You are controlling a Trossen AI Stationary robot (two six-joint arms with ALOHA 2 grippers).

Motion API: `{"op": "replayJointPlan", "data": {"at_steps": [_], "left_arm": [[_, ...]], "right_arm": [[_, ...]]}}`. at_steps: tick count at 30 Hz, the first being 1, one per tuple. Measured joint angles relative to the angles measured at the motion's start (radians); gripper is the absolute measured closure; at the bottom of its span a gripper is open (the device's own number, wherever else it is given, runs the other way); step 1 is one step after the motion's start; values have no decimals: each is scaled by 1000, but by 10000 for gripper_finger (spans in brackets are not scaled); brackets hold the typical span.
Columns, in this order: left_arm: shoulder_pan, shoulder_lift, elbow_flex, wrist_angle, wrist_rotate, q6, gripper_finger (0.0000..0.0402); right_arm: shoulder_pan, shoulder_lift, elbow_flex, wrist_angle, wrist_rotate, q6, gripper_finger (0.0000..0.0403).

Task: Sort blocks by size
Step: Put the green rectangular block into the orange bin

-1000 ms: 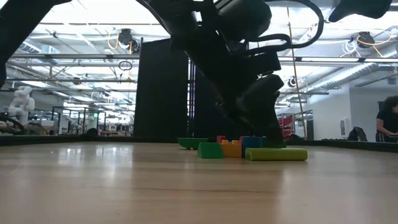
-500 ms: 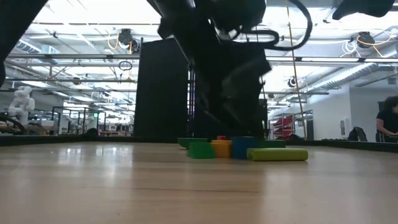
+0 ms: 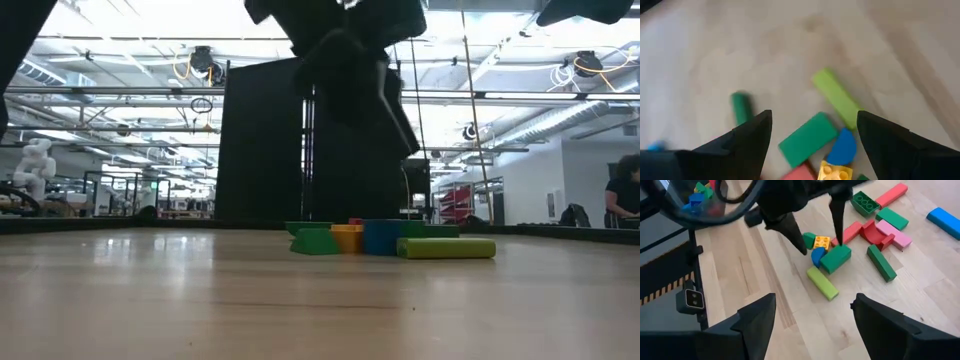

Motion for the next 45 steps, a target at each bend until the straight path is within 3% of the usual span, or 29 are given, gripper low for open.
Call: {"op": "replayJointPlan", "data": {"at_steps": [2,9,22,27,33,40,45], "left_arm": [[13,14,1,-2,57,93,111],[52,42,2,6,91,259,111],[113,114,-1,-33,218,422,111],[107,156,-1,-37,218,496,113],[106,174,3,-46,224,487,159],[103,174,42,-107,168,375,280],[109,174,155,-142,125,156,282]], "right_arm": [[0,0,0,0,-2,-2,147],[4,0,0,0,-4,-4,147],[4,0,0,-9,-2,-14,147],[4,0,0,-8,-1,-9,147],[4,0,0,-5,23,-4,147],[4,0,0,-8,56,-4,147],[21,0,0,22,150,-2,147]]}}
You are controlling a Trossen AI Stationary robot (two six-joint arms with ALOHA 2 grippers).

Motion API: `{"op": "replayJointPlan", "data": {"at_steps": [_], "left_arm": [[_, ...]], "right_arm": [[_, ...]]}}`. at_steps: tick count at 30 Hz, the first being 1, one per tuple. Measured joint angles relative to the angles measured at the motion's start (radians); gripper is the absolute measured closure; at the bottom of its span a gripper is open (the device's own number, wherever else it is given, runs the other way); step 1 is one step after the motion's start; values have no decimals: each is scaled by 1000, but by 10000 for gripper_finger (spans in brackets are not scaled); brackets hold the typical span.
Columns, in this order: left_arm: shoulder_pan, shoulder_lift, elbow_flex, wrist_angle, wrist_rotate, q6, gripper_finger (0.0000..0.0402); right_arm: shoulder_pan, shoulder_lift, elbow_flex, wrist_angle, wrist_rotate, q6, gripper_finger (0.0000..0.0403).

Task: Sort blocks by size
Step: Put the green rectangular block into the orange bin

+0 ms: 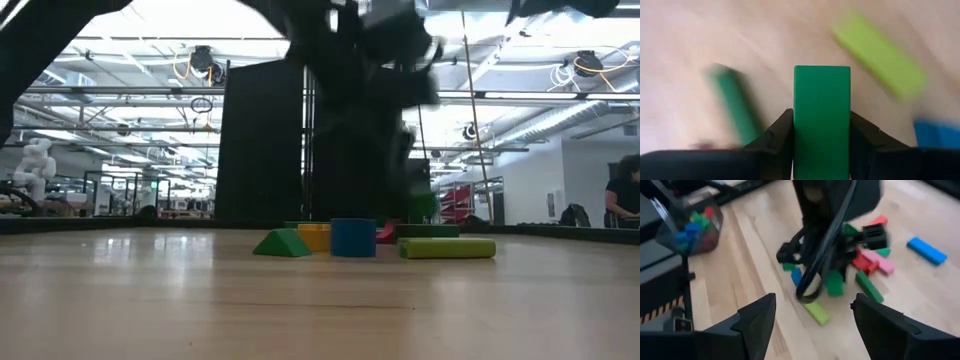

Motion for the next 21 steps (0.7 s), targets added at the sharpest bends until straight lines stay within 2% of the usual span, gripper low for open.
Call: {"op": "replayJointPlan", "data": {"at_steps": [7,11,14,17,21], "left_arm": [[-2,-91,132,-36,-27,-180,282],[2,-187,143,-24,-53,-278,282],[0,-244,143,43,-51,-381,282],[-19,-285,143,145,-44,-421,282],[-54,-316,145,179,-41,-422,282]], "right_arm": [[99,-10,0,44,175,0,147],[174,-24,0,85,296,-22,147],[218,-29,1,102,416,-56,147],[227,-28,1,103,486,-85,147],[199,-28,1,183,519,-215,147]]}}
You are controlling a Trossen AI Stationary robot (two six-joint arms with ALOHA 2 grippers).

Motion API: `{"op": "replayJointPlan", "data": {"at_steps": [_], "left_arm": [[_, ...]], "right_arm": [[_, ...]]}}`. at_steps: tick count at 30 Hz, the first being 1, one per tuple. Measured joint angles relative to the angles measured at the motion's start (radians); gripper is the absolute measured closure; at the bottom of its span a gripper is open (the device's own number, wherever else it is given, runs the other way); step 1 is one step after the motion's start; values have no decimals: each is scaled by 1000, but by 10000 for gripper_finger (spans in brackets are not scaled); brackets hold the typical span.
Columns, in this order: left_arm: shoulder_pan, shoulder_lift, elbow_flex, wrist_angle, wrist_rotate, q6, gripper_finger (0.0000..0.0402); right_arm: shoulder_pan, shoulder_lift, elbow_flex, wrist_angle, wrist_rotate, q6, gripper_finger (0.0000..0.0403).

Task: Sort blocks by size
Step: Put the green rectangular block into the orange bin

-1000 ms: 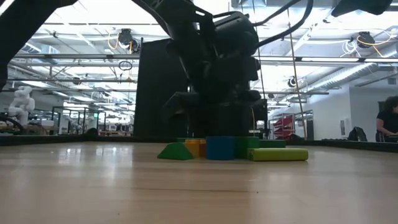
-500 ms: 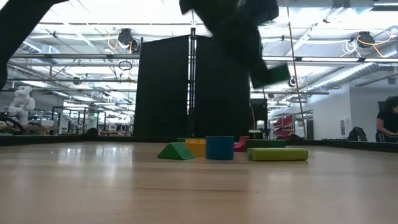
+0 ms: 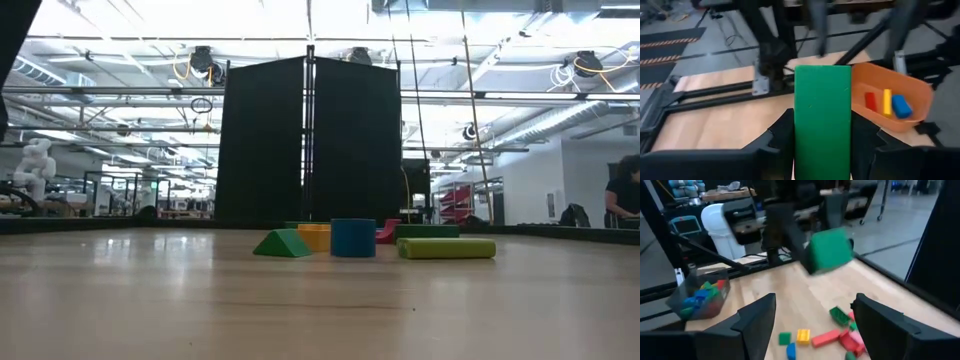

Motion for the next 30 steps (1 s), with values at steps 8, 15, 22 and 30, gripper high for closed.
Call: {"op": "replayJointPlan", "data": {"at_steps": [8,15,22,30], "left_arm": [[-75,6,-1,-12,-1,5,282],[-87,10,-1,1,-32,9,282],[-88,10,-1,2,-32,9,282],[-88,10,-1,-5,-32,8,282]], "right_arm": [[-23,-2,0,192,-42,-336,135],[-104,2,0,226,-209,-398,119],[-197,21,0,288,-335,-451,112],[-226,28,0,304,-363,-453,171]]}}
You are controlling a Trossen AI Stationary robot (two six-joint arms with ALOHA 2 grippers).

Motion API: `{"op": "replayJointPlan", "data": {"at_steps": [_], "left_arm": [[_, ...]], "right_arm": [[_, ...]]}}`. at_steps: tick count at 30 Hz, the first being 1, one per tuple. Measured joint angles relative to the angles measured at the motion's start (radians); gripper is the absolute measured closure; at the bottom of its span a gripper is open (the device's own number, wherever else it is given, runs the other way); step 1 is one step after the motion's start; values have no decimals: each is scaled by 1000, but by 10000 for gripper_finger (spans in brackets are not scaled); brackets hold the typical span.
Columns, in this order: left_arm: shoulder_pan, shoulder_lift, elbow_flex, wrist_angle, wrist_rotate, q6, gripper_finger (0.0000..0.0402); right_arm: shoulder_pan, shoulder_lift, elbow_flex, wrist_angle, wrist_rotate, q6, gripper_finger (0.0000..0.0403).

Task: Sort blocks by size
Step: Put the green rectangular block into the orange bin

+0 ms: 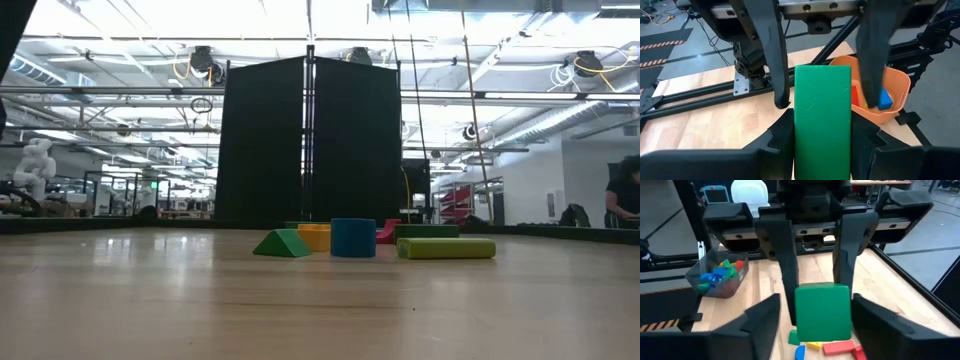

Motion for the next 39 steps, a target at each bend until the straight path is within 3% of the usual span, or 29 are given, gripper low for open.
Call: {"op": "replayJointPlan", "data": {"at_steps": [5,15,21,25,31,35,39], "left_arm": [[0,0,0,-2,3,-4,282],[0,0,1,-52,2,17,274],[0,-2,-2,-225,24,48,127],[-1,-4,1,-337,47,15,72],[4,7,-3,-464,19,-5,61],[17,7,-51,-394,-21,-5,60],[47,20,-89,-299,-27,-5,60]], "right_arm": [[0,0,0,-12,-3,-10,286],[4,2,0,-36,-4,8,292],[51,-10,0,-116,-5,132,292],[105,-10,0,-243,-17,317,292],[230,14,0,-478,-335,756,292],[312,65,0,-605,-584,985,292],[356,142,0,-616,-769,1077,292]]}}
